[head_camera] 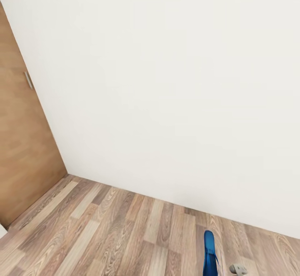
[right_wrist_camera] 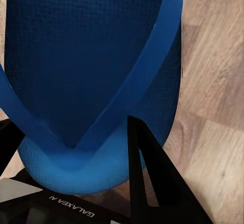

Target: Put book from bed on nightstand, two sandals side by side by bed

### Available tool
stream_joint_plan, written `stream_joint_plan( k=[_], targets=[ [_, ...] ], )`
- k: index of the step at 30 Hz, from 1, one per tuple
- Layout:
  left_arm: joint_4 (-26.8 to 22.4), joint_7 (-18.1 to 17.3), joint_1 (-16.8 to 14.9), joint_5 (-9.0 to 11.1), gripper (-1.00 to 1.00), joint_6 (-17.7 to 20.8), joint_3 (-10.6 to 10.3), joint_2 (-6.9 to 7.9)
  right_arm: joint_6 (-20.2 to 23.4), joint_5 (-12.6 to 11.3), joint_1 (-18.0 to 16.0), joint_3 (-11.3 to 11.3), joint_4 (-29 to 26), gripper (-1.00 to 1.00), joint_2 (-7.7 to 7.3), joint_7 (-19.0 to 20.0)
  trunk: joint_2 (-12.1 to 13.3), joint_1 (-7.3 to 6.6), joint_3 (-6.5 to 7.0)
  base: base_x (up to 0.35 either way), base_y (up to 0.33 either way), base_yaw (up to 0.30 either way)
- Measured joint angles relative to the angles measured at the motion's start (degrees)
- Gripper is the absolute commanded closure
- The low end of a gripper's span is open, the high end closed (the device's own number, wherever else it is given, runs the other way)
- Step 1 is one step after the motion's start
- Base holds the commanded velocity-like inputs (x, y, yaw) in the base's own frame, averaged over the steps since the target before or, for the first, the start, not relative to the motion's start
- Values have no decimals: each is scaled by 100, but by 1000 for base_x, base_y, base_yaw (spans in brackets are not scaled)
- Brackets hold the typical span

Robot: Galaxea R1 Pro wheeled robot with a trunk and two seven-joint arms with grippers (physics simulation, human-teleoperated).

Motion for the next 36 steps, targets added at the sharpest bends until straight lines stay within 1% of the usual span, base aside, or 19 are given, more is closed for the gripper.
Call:
stream_joint_plan(
  k=[26, 36],
  targets=[
    [0, 0, 0, 0, -100, 0, -3, -2, 0, 1, 0, 9, 7, 100, 0, 0, 0, 0, 0, 2, -3, 288],
    [2, 0, 0, 0, -100, -1, -9, -2, 0, 3, 0, 0, 7, 100, 0, 1, 0, -1, 0, 108, -205, 291]
  ],
)
